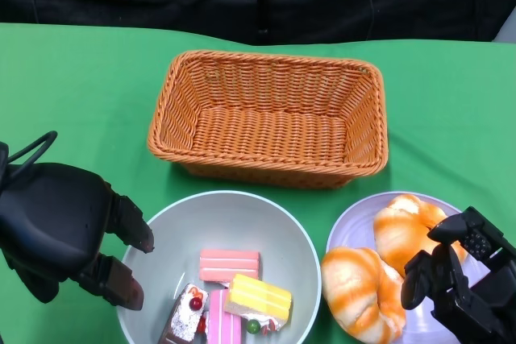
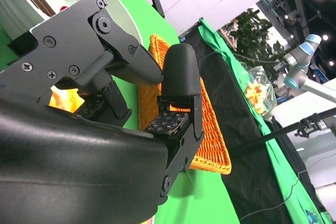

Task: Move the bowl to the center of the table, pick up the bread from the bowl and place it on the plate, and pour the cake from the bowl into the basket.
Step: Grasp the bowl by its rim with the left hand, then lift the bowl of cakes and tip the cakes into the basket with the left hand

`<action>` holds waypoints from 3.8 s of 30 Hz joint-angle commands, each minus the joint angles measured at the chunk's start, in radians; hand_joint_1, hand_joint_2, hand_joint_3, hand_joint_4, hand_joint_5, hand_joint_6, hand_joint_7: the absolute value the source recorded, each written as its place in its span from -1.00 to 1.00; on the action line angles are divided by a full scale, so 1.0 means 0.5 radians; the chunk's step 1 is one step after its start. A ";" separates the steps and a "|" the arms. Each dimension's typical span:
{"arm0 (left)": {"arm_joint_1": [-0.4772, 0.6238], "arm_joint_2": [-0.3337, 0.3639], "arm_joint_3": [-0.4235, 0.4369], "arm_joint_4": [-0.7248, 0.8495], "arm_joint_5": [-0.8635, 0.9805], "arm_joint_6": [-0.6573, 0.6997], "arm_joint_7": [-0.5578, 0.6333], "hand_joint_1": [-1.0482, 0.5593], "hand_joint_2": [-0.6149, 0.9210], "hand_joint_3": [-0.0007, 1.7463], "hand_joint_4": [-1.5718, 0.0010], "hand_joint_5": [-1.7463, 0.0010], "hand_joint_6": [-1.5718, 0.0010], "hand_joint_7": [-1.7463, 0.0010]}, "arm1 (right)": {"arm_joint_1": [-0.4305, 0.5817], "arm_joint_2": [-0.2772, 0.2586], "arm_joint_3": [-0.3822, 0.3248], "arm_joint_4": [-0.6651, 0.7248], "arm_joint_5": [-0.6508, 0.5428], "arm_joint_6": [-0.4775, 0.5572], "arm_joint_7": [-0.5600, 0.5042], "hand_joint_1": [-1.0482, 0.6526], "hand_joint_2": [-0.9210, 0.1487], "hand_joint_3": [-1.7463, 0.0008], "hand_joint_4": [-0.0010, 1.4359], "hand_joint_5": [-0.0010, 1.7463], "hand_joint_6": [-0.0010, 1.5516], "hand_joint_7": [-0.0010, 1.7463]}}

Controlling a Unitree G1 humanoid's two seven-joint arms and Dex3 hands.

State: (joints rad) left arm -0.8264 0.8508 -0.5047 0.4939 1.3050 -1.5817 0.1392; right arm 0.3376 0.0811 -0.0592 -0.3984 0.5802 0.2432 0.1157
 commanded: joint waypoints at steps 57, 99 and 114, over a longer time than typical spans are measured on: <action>-0.423 -0.395 -1.864 0.842 0.916 1.596 2.509 -0.36 0.92 -1.00 -0.04 0.73 -0.21 0.92 | -0.226 0.078 -0.126 0.650 -0.098 -0.443 0.269 0.19 -0.22 -0.44 0.37 1.00 0.11 0.85; -0.147 -0.547 -1.589 1.186 0.262 1.311 2.709 -0.15 0.75 -1.00 -0.27 -0.68 -0.69 0.83 | -0.179 0.118 -0.127 0.538 -0.125 -0.423 0.218 0.15 -0.19 -0.48 0.35 1.00 0.06 0.88; 0.130 -0.005 -0.974 0.483 -0.139 0.896 2.141 0.21 0.89 -0.84 -0.16 -1.00 0.03 -0.99 | -0.093 0.096 -0.133 0.344 -0.099 -0.294 0.193 0.13 -0.35 -0.34 0.26 1.00 0.00 0.85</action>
State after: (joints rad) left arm -0.7802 0.8101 -1.0246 0.7663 1.2538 -1.1204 1.2364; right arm 0.2850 0.1432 -0.1165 -0.2092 0.5222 0.0900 0.2203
